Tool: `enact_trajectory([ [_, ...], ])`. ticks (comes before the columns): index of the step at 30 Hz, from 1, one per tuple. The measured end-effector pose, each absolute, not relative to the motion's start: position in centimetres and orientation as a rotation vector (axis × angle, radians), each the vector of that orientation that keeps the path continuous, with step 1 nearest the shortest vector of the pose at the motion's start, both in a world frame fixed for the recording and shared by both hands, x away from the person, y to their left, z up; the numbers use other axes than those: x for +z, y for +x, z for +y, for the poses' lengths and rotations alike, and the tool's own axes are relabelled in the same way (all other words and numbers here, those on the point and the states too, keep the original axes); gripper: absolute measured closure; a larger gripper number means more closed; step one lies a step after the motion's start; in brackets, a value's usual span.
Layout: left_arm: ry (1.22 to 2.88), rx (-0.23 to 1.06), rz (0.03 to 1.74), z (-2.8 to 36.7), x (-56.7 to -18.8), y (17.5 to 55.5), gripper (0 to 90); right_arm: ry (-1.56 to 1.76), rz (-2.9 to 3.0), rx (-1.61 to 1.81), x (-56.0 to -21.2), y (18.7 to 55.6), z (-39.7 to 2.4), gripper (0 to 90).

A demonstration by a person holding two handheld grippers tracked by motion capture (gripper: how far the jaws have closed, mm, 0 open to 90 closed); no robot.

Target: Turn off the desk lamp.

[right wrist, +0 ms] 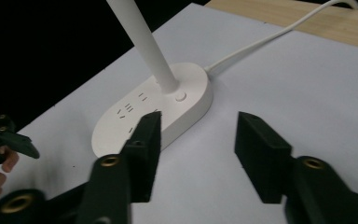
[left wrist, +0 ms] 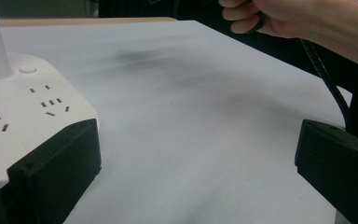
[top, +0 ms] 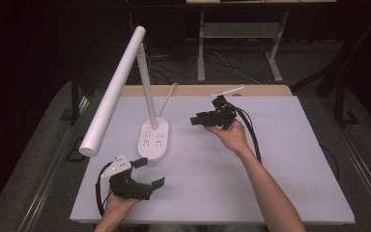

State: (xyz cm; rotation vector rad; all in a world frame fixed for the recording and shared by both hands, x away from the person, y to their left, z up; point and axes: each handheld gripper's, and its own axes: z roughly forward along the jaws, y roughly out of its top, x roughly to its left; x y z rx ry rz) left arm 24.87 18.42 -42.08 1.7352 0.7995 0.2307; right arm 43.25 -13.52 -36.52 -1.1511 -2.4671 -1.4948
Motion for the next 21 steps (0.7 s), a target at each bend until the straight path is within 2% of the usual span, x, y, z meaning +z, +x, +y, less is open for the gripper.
enact_trajectory([
  [3,1.737,0.231,0.799,18.4,-42.1,24.9,0.0,-1.187,-2.443,-1.527,-36.1,42.5,-15.2,36.5],
  [7,1.734,0.232,0.802,18.5,-42.1,24.8,0.0,-1.262,-2.512,-1.49,-36.0,41.6,-16.8,12.8],
  [10,1.733,0.232,0.805,18.5,-42.1,24.8,0.0,-1.287,-2.489,-1.512,-36.2,40.7,-18.2,9.2],
  [11,1.732,0.232,0.805,18.5,-42.1,24.8,0.0,-1.291,-2.493,-1.508,-36.2,40.4,-18.6,0.1],
  [21,1.732,0.228,0.798,18.4,-42.1,24.7,0.0,-1.308,-2.506,-1.529,-36.2,36.9,-22.0,0.7],
])
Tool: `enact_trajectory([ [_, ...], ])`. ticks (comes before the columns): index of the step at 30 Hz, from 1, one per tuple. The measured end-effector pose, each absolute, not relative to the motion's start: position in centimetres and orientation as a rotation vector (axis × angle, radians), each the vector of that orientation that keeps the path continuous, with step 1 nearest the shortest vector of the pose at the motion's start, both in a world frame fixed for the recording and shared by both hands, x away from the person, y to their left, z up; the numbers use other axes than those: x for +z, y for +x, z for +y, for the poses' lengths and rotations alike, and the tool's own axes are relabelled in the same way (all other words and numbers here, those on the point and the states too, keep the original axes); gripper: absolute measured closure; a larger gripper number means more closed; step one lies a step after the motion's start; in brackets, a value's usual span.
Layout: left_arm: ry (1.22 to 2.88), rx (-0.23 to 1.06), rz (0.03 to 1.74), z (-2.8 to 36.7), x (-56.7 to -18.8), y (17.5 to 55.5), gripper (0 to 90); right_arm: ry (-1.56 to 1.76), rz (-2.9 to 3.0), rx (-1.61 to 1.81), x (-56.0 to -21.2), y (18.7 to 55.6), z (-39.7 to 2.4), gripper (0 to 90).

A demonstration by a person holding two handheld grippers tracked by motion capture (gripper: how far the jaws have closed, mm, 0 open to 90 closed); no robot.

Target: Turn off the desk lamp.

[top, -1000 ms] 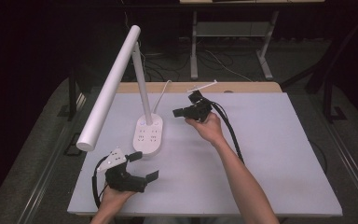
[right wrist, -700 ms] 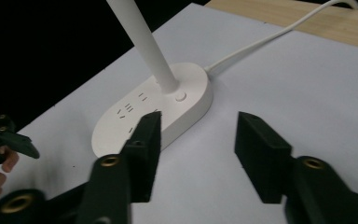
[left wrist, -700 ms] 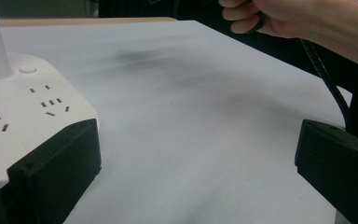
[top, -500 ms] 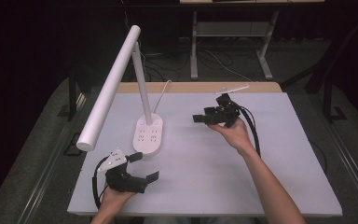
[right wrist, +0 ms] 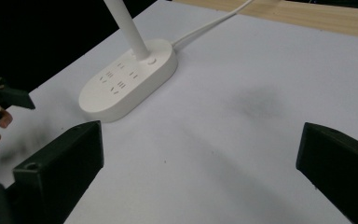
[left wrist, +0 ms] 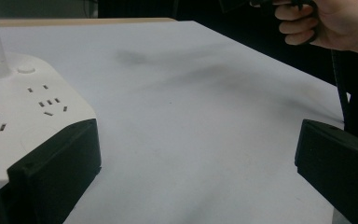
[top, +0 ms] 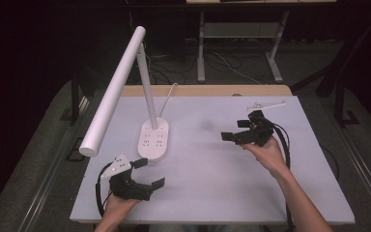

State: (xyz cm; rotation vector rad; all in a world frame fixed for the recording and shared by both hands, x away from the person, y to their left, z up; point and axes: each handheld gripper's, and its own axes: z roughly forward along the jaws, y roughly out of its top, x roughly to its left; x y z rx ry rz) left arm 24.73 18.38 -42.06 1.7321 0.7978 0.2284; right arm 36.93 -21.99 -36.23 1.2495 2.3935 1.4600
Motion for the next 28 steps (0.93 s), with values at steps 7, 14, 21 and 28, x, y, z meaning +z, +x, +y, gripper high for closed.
enact_trajectory([
  [7,1.731,0.23,0.799,18.4,-42.0,24.7,0.0,1.234,2.371,1.483,-36.4,34.2,-24.0,0.7],
  [14,1.739,0.23,0.792,18.4,-42.0,24.7,0.0,1.247,2.351,1.488,-37.2,31.5,-25.7,0.7],
  [21,1.745,0.233,0.79,18.3,-42.0,24.7,0.0,1.278,2.319,1.503,-38.6,28.7,-27.3,0.8],
  [28,1.75,0.232,0.789,18.2,-42.0,24.7,0.0,1.322,2.297,1.472,-40.7,26.3,-28.3,0.8],
])
